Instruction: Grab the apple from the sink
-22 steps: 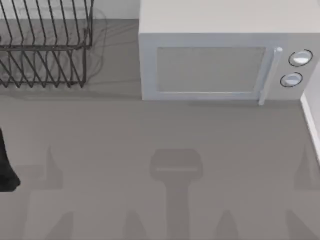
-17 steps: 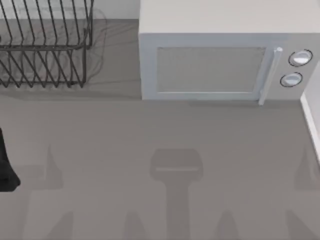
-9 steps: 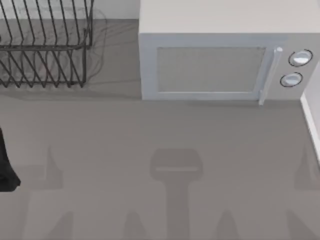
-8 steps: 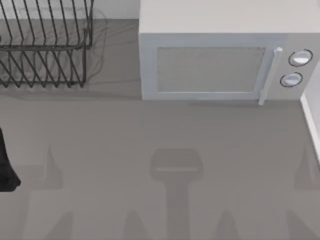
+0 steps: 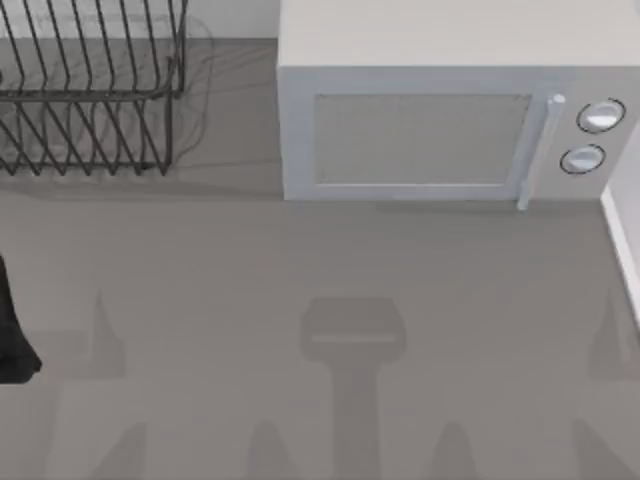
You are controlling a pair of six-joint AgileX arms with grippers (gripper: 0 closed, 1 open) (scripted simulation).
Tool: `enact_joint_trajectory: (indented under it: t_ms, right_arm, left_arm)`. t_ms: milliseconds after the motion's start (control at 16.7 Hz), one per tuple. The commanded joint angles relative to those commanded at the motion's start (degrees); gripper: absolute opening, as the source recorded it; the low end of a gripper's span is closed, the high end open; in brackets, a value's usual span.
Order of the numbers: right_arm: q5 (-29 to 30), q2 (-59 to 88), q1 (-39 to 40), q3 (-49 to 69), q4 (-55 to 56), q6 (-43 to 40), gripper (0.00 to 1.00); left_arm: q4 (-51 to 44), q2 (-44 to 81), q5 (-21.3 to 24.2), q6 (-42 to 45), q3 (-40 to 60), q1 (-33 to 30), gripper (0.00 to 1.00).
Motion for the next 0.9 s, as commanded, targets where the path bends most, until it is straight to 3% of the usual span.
enact_joint_trajectory:
  t_ms: [420,900]
  right_arm:
    - [0.01,8.97,-2.18,7.49,-5.36,-2.09,1.0]
    - [0.03,48.9,-10.46,36.03,-25.77,-10.04,1.0]
  left_arm:
    - [0.0,0.0,0.0,0.0,0.0,0.0,1.0]
    - [0.0,0.0,0.0,0.0,0.0,0.0,1.0]
